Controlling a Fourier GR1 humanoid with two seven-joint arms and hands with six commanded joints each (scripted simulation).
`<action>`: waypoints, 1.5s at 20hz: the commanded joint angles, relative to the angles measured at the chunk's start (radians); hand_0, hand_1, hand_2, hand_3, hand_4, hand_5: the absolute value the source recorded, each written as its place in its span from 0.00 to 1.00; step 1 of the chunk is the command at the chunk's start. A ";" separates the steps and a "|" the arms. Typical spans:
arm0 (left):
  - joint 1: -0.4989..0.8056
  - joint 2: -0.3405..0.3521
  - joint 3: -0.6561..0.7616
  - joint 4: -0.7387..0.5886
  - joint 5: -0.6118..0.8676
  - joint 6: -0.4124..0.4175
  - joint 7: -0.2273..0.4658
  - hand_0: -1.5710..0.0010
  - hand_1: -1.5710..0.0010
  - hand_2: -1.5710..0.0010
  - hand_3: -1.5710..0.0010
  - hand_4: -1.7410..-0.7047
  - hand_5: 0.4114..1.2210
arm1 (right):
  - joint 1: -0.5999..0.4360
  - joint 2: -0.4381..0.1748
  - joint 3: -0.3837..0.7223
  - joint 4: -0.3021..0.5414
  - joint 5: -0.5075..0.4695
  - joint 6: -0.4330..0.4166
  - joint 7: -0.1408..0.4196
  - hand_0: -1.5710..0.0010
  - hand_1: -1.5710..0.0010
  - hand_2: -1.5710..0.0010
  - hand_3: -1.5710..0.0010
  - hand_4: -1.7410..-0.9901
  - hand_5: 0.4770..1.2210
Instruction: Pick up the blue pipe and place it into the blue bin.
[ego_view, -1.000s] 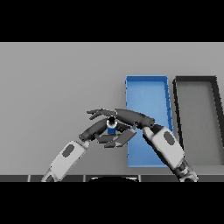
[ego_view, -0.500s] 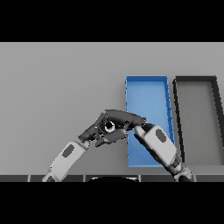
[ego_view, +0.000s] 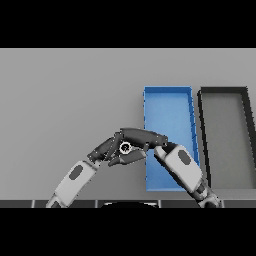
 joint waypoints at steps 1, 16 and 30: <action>0.002 0.001 -0.005 -0.005 -0.018 -0.001 0.031 0.33 0.37 0.40 0.39 0.30 1.00 | -0.003 0.001 -0.002 0.005 0.008 -0.005 0.011 0.01 0.01 0.01 0.02 0.34 0.97; 0.015 -0.036 0.032 0.038 -0.068 -0.021 0.119 0.98 0.98 0.98 0.98 0.82 0.26 | 0.015 0.076 -0.061 -0.016 0.013 0.005 0.068 0.00 0.00 0.00 0.00 0.34 1.00; 0.040 -0.027 0.019 -0.018 -0.058 -0.023 0.181 1.00 1.00 1.00 1.00 0.80 0.09 | -0.458 -0.068 -0.318 0.108 -0.423 -0.292 0.235 0.00 0.00 0.00 0.00 0.33 1.00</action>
